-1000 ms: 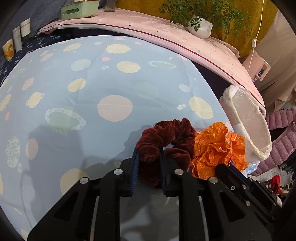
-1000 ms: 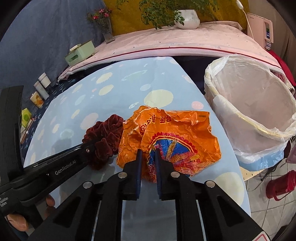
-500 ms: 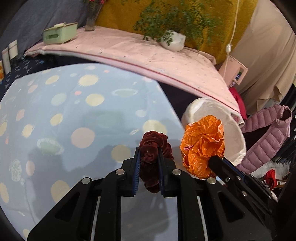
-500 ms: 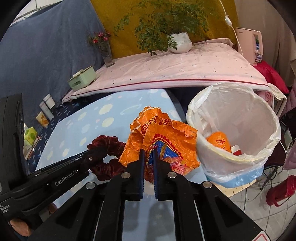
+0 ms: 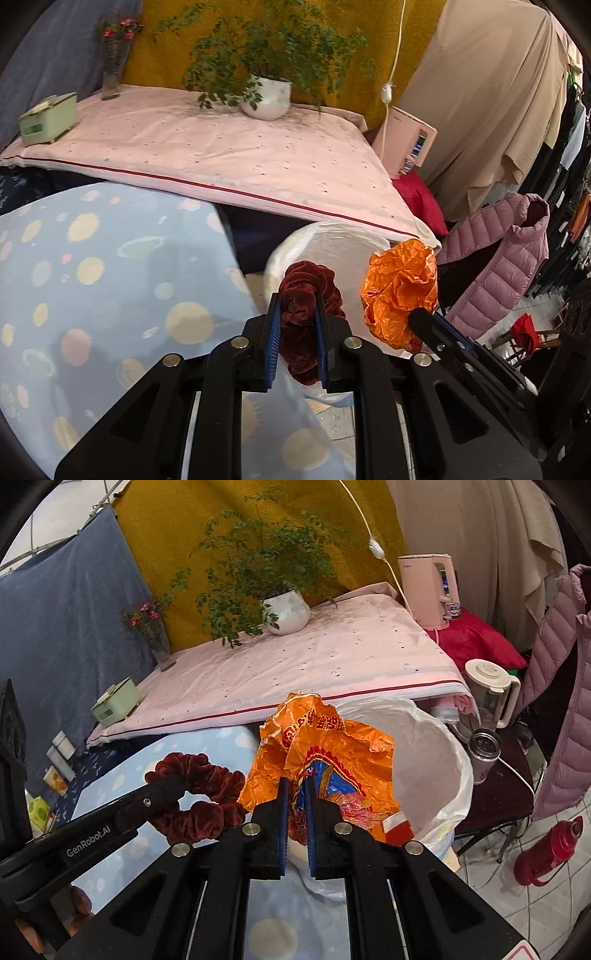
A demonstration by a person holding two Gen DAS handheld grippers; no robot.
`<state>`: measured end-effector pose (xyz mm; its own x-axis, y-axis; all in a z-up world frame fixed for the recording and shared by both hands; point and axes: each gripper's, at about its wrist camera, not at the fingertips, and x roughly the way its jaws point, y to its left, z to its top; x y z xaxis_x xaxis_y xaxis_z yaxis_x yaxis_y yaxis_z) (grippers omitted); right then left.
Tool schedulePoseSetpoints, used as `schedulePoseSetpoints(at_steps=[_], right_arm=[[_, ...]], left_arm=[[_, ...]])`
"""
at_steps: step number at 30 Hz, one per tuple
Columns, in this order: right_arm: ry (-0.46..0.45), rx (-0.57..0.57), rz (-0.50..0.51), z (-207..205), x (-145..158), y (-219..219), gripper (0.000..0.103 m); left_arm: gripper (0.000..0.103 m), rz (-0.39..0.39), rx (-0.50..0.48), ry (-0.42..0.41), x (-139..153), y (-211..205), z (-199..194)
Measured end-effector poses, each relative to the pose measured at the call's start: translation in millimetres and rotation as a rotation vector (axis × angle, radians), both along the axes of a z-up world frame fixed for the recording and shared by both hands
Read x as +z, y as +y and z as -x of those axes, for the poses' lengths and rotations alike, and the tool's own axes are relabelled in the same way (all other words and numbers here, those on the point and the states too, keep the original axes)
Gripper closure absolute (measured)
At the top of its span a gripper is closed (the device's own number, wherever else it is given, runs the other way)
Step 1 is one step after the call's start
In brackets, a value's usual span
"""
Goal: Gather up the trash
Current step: 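Carry the scrunchie and wrapper over the bin and open both grippers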
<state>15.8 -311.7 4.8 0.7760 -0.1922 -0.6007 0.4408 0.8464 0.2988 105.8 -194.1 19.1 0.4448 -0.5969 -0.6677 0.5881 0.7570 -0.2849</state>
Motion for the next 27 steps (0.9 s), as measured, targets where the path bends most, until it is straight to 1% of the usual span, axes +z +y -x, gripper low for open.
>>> schedulePoseSetpoints(at_steps=[3, 8, 11, 14, 16, 18, 20, 21, 25, 27], right_arm=[[0.012, -0.023, -0.015, 0, -8, -16, 0.095], [0.034, -0.044, -0.033, -4, -21, -32, 0.095], [0.041, -0.053, -0.042, -8, -27, -40, 0.095], [0.045, -0.058, -0.053, -12, -32, -49, 0.095], [0.048, -0.053, -0.054, -15, -34, -52, 0.092], [0.053, -0.058, -0.047, -18, -35, -53, 0.088], [0.052, -0.061, -0.046, -21, -35, -54, 0.087], [0.052, -0.06, -0.047, -22, -36, -54, 0.086], [0.049, -0.058, -0.037, -24, -34, -53, 0.076], [0.05, -0.057, -0.03, -23, -32, -51, 0.076]], left_arm=[[0.087, 0.002, -0.025, 0.012, -7, -19, -2], [0.087, -0.017, -0.055, 0.011, -19, -46, -5], [0.086, -0.024, -0.066, 0.018, -25, -55, -7], [0.084, -0.028, -0.065, 0.024, -30, -61, -11], [0.078, -0.027, -0.056, 0.032, -34, -63, -13], [0.064, -0.032, -0.039, 0.032, -36, -63, -16], [0.054, -0.038, -0.017, 0.03, -37, -61, -19], [0.053, -0.04, -0.006, 0.029, -37, -59, -21], [0.051, -0.05, 0.028, 0.031, -38, -49, -26], [0.049, -0.062, 0.054, 0.02, -37, -42, -27]])
